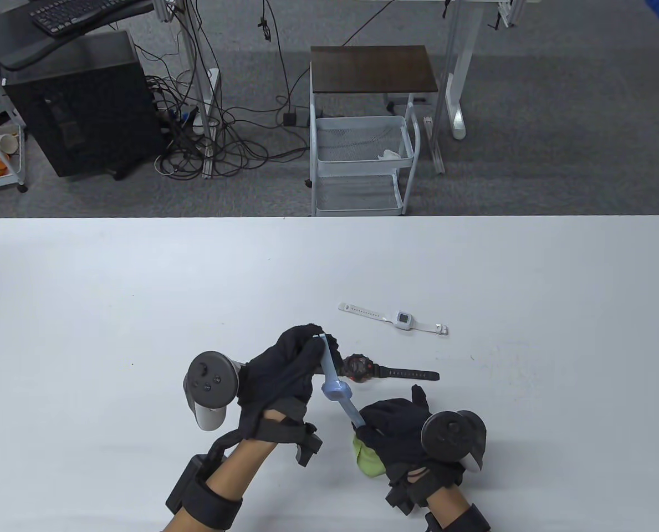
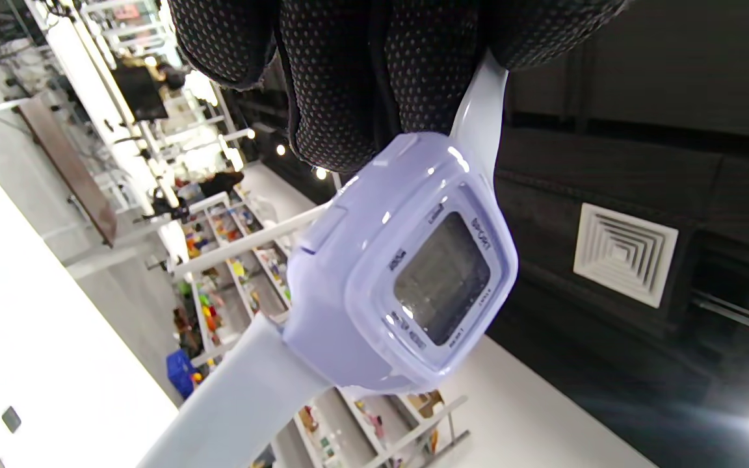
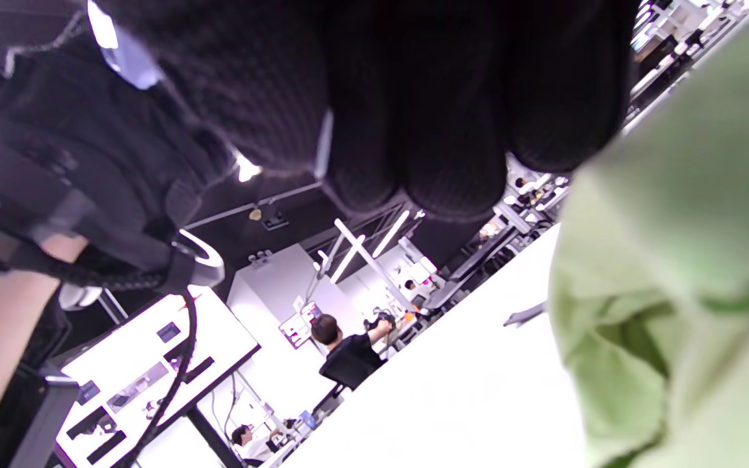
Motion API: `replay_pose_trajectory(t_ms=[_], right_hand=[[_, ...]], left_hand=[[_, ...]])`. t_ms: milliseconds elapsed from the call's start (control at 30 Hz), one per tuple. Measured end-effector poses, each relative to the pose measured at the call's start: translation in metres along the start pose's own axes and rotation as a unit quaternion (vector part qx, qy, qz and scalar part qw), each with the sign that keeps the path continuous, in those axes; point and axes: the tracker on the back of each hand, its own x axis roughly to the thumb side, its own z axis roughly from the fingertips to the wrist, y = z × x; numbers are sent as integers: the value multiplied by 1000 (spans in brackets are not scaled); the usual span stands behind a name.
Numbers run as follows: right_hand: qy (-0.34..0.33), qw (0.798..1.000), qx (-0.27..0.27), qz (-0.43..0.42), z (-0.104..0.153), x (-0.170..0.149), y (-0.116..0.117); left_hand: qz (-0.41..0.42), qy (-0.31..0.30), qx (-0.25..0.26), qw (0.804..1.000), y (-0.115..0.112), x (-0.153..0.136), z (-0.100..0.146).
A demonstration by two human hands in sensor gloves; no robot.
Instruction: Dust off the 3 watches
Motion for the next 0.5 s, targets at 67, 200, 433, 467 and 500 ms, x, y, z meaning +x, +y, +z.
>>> replay_pose_trajectory(t_ms=[67, 200, 433, 467, 500], right_hand=[[-2, 1000, 1, -1, 0, 0, -1], [-5, 1000, -3, -12, 1, 1, -3], [-8, 999, -24, -45, 2, 2, -12], [-5, 998, -29, -57, 2, 1, -13], [-2, 997, -33, -66, 2, 0, -14]], left_hand=[[-5, 4, 11, 1000, 1, 0, 3], [-21, 2, 26, 999, 6, 3, 5], [-68, 15, 43, 997, 29, 6, 11], [-74, 18, 41, 996, 33, 6, 13], [-76, 23, 41, 996, 37, 5, 16]])
